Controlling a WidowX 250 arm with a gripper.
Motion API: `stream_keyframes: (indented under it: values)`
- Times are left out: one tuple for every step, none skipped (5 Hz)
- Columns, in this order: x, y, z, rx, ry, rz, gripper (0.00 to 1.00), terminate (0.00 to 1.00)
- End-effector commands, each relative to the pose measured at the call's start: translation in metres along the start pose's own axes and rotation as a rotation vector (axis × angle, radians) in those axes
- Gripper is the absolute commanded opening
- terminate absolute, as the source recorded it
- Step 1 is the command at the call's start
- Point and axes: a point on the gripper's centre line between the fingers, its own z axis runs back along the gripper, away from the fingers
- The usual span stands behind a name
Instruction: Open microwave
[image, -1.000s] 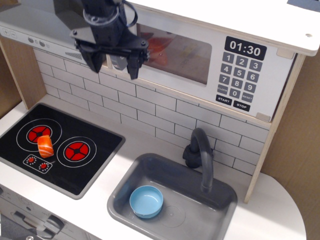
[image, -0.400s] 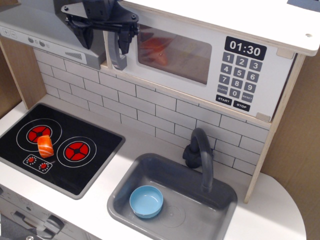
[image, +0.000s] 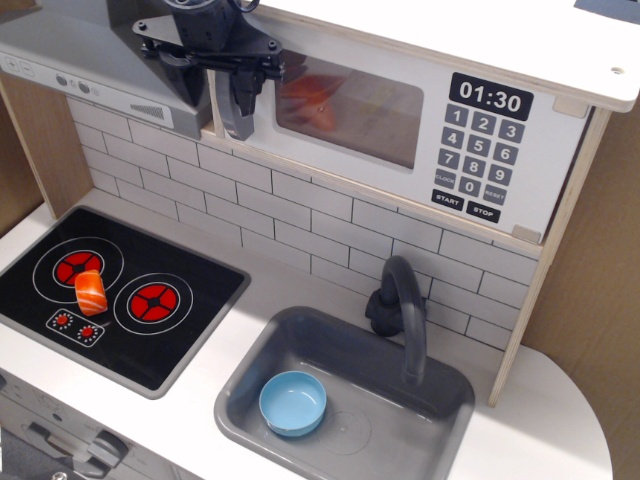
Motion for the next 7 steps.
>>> stream_keyframes:
  values:
    - [0.014, -0.001, 0.012, -0.079, -0.092, -0.063, 0.0, 0.0]
    - [0.011, -0.005, 0.009, -0.112, -0.076, -0.086, 0.0, 0.0]
    - [-0.009, -0.005, 0.014, -0.126, -0.077, -0.146, 0.0, 0.0]
    - [-0.04, -0.004, 0.028, -0.153, -0.057, -0.219, 0.0, 0.0]
    - [-0.078, -0.009, 0.043, -0.236, 0.053, -0.294, 0.0, 0.0]
    - [-0.129, -0.027, 0.059, -0.222, 0.248, -0.344, 1.0, 0.0]
    - [-0.171, -0.019, 0.072, -0.183, 0.339, -0.345, 1.0, 0.0]
